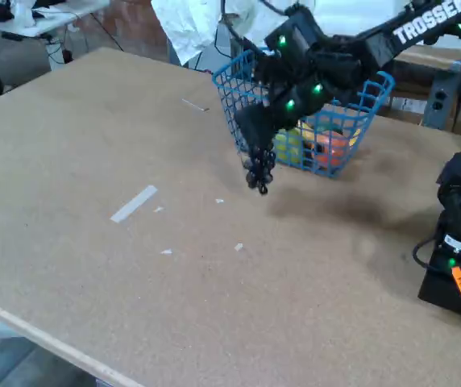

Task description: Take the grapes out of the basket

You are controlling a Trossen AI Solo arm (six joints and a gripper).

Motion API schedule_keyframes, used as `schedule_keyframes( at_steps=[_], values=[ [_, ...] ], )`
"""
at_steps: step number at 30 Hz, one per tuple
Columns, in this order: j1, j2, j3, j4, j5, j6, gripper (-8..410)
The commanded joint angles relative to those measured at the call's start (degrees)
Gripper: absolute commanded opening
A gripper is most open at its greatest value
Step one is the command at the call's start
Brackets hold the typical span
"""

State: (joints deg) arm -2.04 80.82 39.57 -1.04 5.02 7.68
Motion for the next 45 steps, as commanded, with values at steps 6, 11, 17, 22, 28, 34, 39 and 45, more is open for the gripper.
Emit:
schedule_keyframes(
  at_steps=[6, 11, 17, 22, 28, 34, 39, 45],
  values=[
    [2.1, 8.8, 0.0, 8.4, -2.3, -0.4, -1],
    [2.1, 14.4, 2.6, 9.6, -2.8, -0.4, -1],
    [2.2, 19.7, 3.3, 13.1, -2.7, -1.0, -1],
    [2.2, 20.7, 3.3, 14.2, -2.6, -1.7, 0],
    [2.2, 20.7, 3.3, 14.5, -5.1, -1.7, 40],
    [2.2, 20.7, 3.3, 17.2, -5.1, -1.4, 136],
    [2.2, 20.6, 3.3, 19.3, -5.1, -1.5, 185],
    [2.2, 19.8, 3.3, 21.1, -5.1, -1.5, 188]
  ],
)
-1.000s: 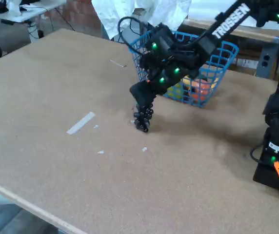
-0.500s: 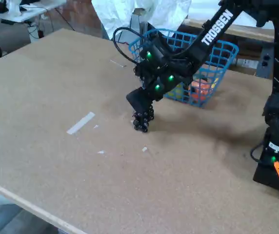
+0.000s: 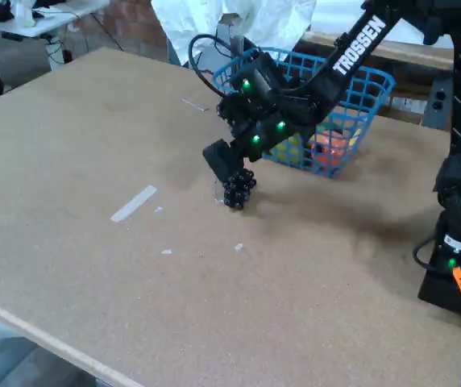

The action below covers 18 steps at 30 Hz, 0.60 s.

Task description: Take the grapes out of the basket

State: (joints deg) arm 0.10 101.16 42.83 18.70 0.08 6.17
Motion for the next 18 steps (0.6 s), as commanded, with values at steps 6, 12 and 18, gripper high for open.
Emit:
schedule_keyframes(
  at_steps=[6, 12, 18],
  values=[
    [0.1, -3.8, 0.0, 3.6, -0.2, 0.0, 188],
    [0.1, -7.6, 0.0, 3.8, -0.2, -0.2, 188],
    [0.1, -9.4, 0.0, 3.8, -0.2, -0.2, 188]
  ],
)
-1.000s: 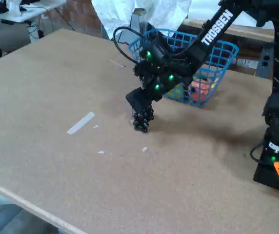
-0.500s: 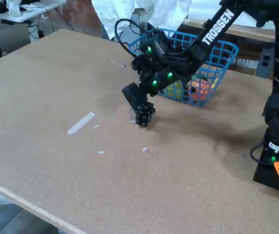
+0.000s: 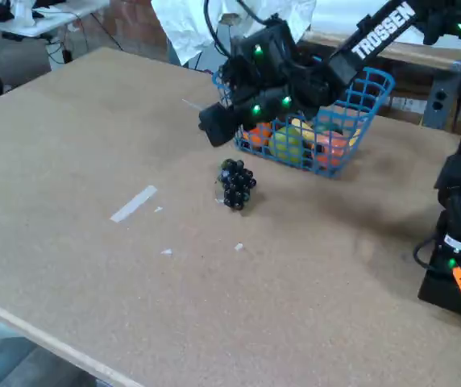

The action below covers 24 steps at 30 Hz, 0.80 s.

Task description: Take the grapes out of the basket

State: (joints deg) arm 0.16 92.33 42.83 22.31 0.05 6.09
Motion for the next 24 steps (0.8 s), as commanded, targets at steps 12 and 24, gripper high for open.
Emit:
schedule_keyframes(
  at_steps=[12, 24],
  values=[
    [0.0, -0.6, 0.0, -0.2, -0.1, -0.1, 188],
    [0.0, -0.6, 0.0, -0.3, -0.1, -0.1, 188]
  ],
)
